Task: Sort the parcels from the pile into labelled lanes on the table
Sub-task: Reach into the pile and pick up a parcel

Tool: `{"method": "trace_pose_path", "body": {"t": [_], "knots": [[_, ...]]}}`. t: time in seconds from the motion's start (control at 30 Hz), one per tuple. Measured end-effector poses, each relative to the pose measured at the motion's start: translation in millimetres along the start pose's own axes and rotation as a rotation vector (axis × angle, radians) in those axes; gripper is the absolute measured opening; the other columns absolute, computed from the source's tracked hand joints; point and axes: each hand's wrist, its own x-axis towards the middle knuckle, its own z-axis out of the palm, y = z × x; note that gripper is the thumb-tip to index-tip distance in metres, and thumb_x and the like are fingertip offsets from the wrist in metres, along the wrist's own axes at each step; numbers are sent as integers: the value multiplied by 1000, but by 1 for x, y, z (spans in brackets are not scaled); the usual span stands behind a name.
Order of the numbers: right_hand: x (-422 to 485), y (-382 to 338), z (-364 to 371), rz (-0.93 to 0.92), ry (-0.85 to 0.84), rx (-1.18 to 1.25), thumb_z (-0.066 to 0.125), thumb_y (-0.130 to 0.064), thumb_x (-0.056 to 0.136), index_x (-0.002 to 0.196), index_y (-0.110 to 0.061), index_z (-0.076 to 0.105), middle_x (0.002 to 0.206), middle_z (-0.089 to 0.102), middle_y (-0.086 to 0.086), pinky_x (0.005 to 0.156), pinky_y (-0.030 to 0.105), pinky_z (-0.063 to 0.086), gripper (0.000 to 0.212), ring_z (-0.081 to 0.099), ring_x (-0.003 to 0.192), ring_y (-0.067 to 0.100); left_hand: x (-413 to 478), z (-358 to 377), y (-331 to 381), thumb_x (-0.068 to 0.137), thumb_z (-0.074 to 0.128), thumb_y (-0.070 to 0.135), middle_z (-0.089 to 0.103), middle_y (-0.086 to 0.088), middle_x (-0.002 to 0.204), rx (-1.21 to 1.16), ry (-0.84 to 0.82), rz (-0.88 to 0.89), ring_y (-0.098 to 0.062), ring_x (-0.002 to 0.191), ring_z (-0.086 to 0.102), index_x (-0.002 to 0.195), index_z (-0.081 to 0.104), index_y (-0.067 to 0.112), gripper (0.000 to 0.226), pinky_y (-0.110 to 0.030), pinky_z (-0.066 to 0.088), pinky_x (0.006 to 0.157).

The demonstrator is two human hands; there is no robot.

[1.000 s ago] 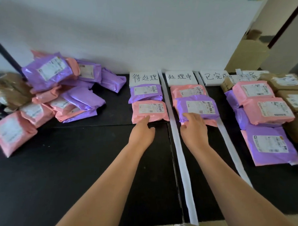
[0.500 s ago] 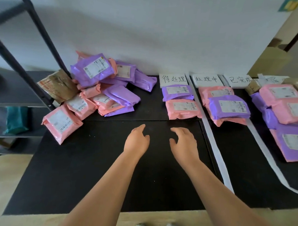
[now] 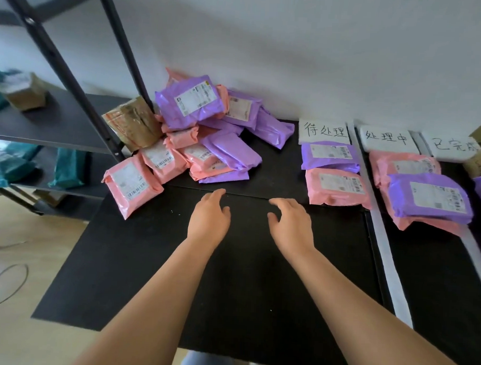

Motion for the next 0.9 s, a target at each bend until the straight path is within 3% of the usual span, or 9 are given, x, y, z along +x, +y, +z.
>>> {"method": "trace_pose_path", "body": {"t": [0.3, 0.57, 0.9], "knots": [[95, -46, 51, -39, -65, -248, 57, -22, 97, 139, -21, 52, 133, 57, 3, 107, 38, 36, 42, 52, 124, 23, 76, -18, -32, 102, 49, 24, 46, -6, 146, 0, -50, 16, -24, 131, 47, 147, 43, 17, 46, -36, 38, 104], [176, -67, 100, -7, -75, -530, 54, -15, 94, 129, -18, 55, 121, 58, 6, 100, 39, 36, 35, 53, 114, 29, 145, -29, -61, 101, 47, 21, 54, -9, 133, 7, -144, 100, -28, 116, 53, 140, 50, 16, 39, -38, 43, 95], [204, -75, 127, -31, -125, -709, 53, -6, 91, 116, -11, 60, 115, 54, 11, 98, 42, 36, 27, 50, 112, 33, 169, -28, -93, 101, 48, 24, 51, -5, 140, -16, -224, 122, -26, 121, 51, 140, 50, 17, 39, -40, 43, 99]]}}
